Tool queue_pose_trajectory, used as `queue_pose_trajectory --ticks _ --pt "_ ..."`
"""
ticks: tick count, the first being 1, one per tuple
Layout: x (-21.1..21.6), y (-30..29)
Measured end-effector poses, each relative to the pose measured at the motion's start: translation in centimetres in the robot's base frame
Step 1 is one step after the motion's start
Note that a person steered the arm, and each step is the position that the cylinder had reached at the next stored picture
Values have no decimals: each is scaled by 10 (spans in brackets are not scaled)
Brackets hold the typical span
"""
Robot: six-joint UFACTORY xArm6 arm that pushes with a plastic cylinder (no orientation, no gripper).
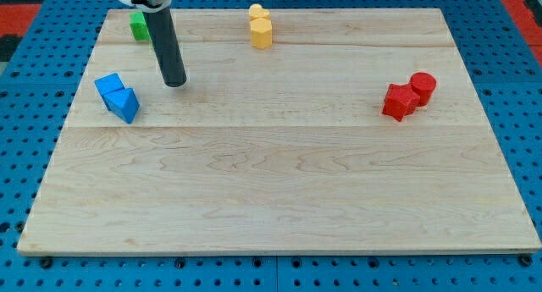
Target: Push yellow heart towards top right
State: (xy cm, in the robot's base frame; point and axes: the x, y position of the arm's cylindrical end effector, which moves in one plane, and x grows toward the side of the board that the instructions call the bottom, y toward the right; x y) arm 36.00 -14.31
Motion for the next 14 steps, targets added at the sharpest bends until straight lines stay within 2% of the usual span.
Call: queue_pose_trajectory --ticks 5,10,11,13,14 --pt "-7 29" --pt "-143 31" --pt "-146 70" --pt "-148 77" --pt "-148 100"
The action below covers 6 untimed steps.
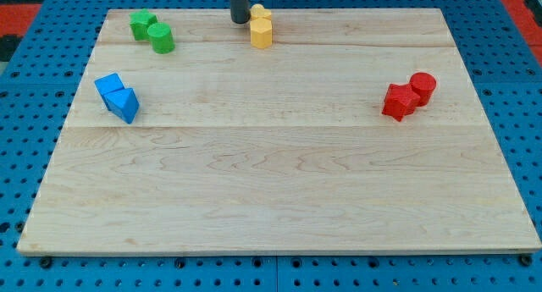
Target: Push yellow heart towards top right
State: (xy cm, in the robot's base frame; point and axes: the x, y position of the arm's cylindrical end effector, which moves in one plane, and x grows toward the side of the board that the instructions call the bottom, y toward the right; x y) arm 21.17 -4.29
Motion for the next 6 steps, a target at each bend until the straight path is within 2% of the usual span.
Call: queue_pose_trajectory --ticks 2,3,6 --pt "0 8" --pt "0 32" --pt "-19 41"
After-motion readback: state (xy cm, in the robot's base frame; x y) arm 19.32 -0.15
